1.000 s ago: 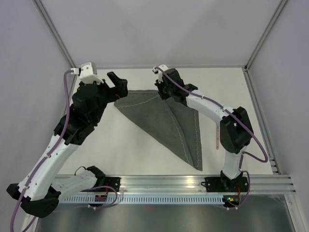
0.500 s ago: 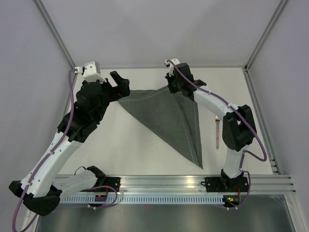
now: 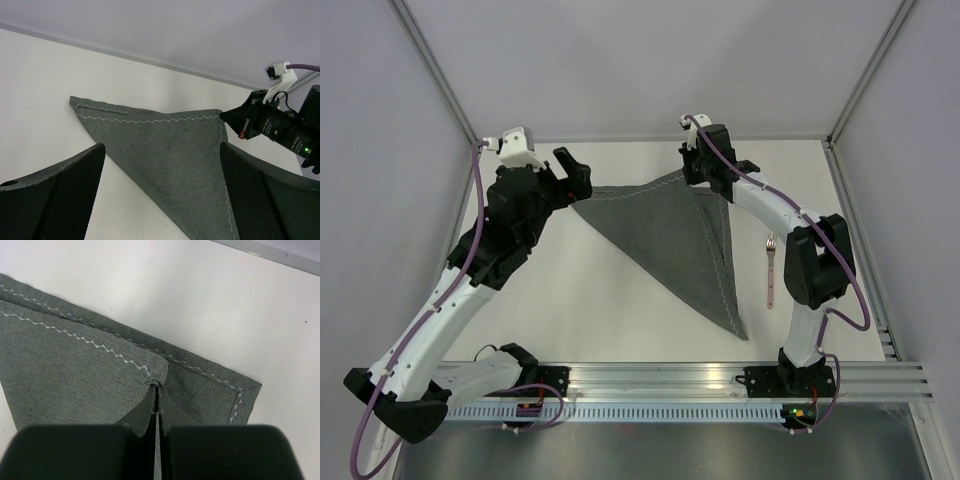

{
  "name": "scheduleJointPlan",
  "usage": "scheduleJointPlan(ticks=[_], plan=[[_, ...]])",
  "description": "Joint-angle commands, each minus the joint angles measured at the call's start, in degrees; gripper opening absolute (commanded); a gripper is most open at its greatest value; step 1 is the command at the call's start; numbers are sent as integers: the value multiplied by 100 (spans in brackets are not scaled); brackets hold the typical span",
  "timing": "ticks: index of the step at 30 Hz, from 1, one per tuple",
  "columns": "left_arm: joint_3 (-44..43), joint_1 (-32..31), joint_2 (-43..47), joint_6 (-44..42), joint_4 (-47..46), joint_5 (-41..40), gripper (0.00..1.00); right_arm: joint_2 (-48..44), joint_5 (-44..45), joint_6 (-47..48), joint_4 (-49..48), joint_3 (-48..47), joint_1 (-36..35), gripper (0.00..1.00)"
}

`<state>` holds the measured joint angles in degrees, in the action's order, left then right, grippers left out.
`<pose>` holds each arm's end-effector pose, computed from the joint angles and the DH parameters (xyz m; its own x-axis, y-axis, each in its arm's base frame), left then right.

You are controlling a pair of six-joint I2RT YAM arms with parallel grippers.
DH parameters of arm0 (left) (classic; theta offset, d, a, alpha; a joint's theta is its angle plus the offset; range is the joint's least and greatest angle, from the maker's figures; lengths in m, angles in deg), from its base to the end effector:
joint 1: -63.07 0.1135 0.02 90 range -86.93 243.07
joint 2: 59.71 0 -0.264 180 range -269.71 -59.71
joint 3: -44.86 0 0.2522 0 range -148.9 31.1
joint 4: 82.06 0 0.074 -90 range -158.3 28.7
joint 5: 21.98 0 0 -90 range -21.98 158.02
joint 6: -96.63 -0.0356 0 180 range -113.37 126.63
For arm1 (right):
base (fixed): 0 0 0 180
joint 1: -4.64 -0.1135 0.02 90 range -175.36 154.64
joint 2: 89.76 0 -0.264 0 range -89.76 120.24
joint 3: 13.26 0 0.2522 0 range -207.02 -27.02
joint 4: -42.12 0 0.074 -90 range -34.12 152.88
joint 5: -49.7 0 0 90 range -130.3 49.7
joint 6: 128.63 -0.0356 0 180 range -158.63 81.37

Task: Fold the napkin, place the utensils inside, and roll it up
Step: Fold the napkin at the center of the board.

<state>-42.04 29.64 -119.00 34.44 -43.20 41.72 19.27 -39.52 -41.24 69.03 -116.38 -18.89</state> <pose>0.1861 -0.1039 0.4367 -0.2052 -0.3657 -0.9078 0.0401 0.9237 -0.3811 0.4119 0.1788 0.2777 -0.5141 -0.1742 -0.8398 -0.3657 0.9302 0.0309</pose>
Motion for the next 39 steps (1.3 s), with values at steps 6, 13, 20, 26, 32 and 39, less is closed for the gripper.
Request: scheduleJointPlan(ticks=[6,13,20,26,32,39], plan=[[55,91,-13,49,-260,161,100,92,-51,-178,-313,42,243,0],[81,100,-48,84,-278,205,100,92,-60,-205,-383,138,331,0],[107,126,-109,93,-295,222,100,92,-51,-284,-436,261,393,0],[160,170,-118,119,-330,266,100,-13,-51,-363,-410,270,428,1],[222,197,-144,154,-383,354,100,-67,10,-494,-208,183,463,1],[274,232,-180,172,-436,424,100,-58,133,-626,-93,130,533,1]])
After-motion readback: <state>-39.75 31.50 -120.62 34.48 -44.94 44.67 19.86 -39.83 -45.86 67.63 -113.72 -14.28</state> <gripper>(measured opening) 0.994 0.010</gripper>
